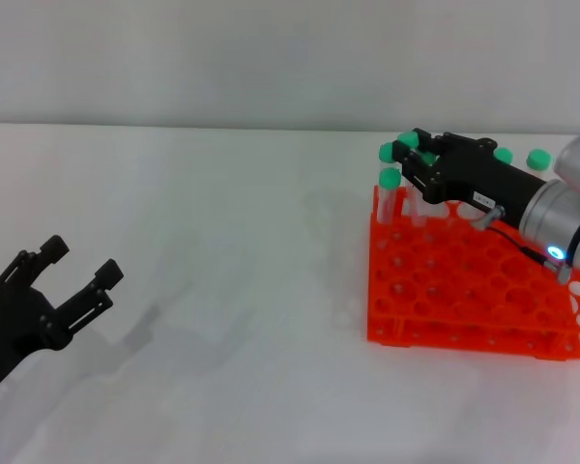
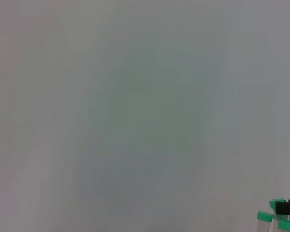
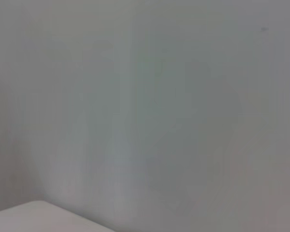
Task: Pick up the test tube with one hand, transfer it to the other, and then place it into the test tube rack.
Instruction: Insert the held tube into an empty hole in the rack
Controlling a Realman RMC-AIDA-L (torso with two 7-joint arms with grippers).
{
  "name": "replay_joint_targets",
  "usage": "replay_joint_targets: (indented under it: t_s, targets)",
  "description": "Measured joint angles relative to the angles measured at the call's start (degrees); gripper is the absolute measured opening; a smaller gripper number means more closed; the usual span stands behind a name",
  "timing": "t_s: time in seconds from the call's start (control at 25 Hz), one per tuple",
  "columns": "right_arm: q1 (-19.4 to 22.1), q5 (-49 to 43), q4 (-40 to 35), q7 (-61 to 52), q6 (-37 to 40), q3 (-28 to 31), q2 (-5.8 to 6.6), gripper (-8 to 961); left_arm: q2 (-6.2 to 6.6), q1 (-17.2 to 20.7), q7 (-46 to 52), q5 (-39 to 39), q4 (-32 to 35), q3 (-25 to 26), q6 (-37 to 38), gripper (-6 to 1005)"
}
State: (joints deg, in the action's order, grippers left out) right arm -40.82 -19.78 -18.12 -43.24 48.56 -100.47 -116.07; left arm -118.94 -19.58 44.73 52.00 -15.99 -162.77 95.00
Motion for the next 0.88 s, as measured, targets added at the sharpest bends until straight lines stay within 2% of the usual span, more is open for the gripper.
replay_joint_targets:
  t_s: [0.36, 0.88]
  targets:
    - [2.49, -0.19, -1.82, 0.08, 0.99, 0.24, 0.41, 299, 0.00, -0.61, 0.00, 0.01, 0.00, 0.00, 0.00, 893]
    - [1.14, -0.35, -1.92, 0.09, 0.40, -1.60, 0.41, 294, -0.24, -0.73, 0.10, -0.06, 0.00, 0.01, -0.02, 893]
